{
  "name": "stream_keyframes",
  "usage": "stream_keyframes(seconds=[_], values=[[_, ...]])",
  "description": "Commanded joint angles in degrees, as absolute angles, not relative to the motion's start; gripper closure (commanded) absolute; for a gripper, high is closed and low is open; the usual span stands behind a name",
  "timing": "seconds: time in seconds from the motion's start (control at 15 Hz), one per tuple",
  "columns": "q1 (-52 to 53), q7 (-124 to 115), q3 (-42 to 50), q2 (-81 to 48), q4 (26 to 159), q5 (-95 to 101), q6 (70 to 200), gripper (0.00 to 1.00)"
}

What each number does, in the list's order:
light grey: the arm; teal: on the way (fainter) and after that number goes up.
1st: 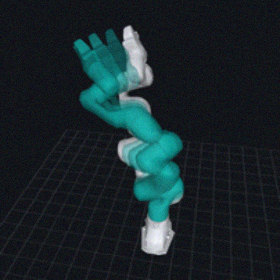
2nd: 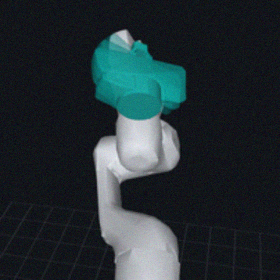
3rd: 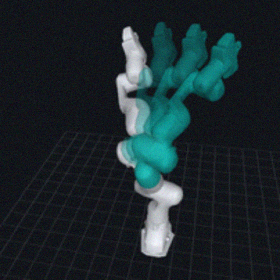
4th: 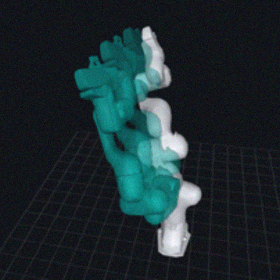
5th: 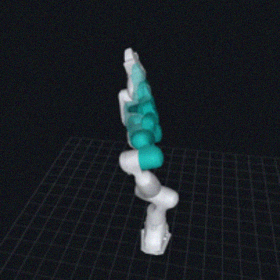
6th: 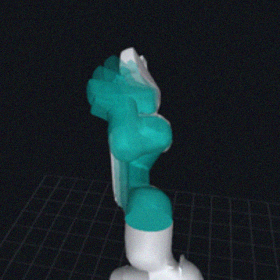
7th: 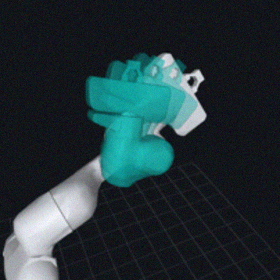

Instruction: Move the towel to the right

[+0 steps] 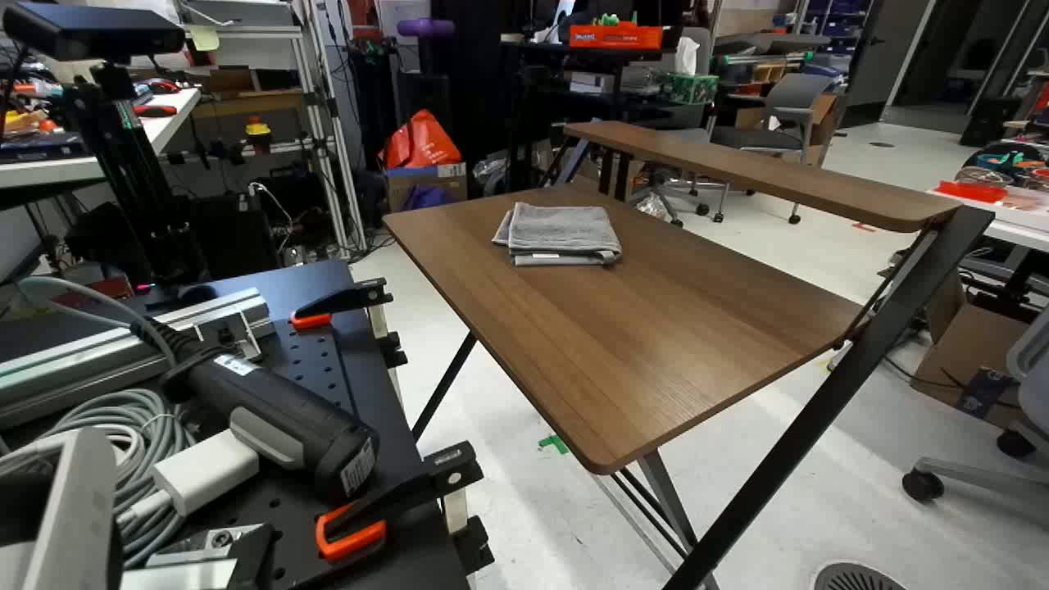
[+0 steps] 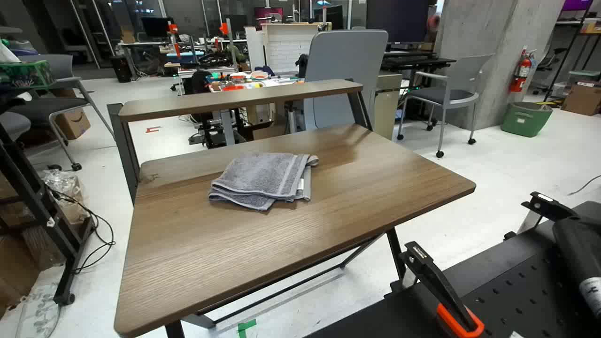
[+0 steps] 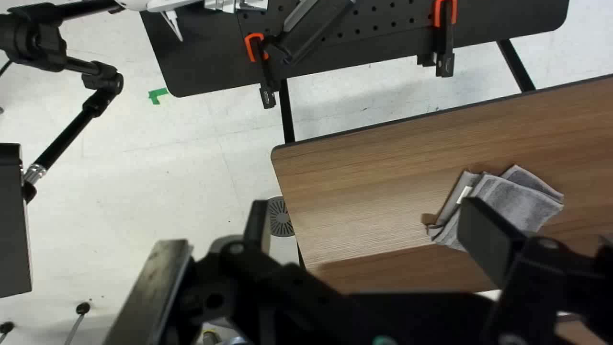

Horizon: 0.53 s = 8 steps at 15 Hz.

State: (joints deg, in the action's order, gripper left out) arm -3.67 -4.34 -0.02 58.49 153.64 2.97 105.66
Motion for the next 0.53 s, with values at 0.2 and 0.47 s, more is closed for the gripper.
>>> stream_keyframes(seconds=[0.2, 0.47], values=[[-3.65, -4.33, 0.01, 58.42, 153.37, 2.98, 105.51, 0.00], [-3.26, -3.92, 0.14, 57.31, 153.02, 2.69, 105.13, 0.00]])
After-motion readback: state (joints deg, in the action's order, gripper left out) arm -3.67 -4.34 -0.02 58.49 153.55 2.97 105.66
